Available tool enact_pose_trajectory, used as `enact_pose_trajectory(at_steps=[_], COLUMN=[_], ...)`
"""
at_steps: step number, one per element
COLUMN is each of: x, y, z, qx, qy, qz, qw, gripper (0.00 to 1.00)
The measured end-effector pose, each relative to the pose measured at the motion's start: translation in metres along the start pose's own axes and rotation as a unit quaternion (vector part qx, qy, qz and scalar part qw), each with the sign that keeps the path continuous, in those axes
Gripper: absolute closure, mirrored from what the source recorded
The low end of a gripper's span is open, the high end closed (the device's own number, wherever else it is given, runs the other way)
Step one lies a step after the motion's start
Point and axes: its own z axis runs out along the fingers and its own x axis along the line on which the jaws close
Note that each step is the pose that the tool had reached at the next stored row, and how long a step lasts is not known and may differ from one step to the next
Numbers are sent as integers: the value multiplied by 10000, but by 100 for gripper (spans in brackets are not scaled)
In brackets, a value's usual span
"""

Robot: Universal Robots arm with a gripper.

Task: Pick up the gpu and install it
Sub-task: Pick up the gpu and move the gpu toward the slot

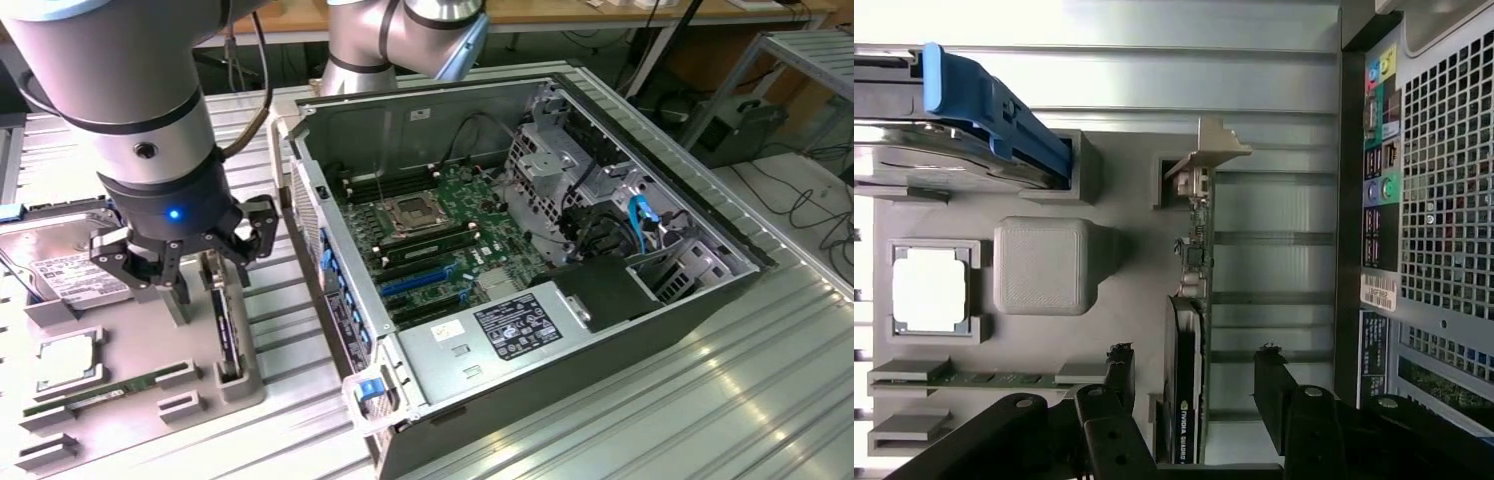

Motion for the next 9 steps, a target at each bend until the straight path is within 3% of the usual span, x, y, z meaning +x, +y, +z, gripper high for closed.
enact_pose_trajectory(at_steps=[9], x=[1], y=[-9], z=[52], qx=[0], qy=[0], qz=[0], qw=[10000], gripper=[40])
